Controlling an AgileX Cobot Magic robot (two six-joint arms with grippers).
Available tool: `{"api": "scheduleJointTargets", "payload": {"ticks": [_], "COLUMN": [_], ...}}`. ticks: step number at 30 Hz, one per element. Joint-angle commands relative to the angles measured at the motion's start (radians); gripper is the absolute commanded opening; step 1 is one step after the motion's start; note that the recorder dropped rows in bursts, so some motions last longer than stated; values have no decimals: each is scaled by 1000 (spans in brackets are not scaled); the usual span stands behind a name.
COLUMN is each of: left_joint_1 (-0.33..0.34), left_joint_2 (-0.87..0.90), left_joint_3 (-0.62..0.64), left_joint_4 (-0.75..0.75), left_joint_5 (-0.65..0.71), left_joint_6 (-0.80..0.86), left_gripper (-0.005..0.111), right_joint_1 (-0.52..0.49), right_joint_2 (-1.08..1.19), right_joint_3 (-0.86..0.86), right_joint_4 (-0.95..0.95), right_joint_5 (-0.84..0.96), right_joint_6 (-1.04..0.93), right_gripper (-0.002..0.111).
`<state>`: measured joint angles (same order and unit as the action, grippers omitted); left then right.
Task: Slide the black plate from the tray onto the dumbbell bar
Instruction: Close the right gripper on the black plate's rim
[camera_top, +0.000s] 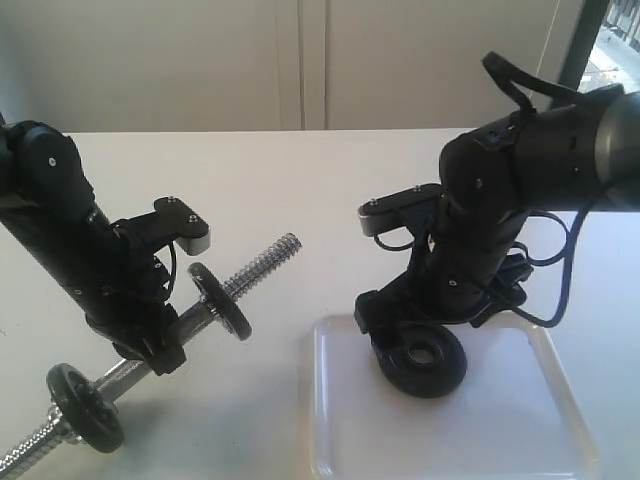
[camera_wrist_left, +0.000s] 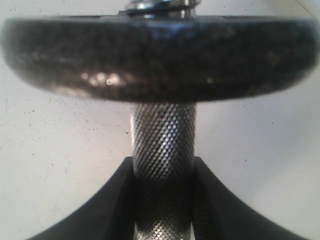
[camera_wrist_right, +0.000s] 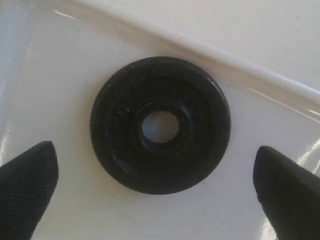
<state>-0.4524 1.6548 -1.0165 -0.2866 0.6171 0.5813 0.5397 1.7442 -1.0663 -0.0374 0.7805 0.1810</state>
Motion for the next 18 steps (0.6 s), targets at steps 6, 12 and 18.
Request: {"api": "scheduleJointTargets", "payload": {"ticks": [6,12,18], "left_joint_1": [-1,-1,-1], "left_joint_2": [-50,-50,-50], "left_joint_3": [-19,-19,-19], "left_joint_4": [-57,-57,-57], "left_joint_5": [3,3,-1], "left_joint_6": [2,2,2], "left_gripper": [0,0,0], "right_joint_1": [-23,-23,-23], "right_joint_2": [42,87,111], "right_joint_3": [-8,-8,-8], "right_joint_4": [-6,-6,0], "right_joint_5": [-47,-51,-86], "right_joint_6": [5,5,7], "right_gripper": [105,105,105]}}
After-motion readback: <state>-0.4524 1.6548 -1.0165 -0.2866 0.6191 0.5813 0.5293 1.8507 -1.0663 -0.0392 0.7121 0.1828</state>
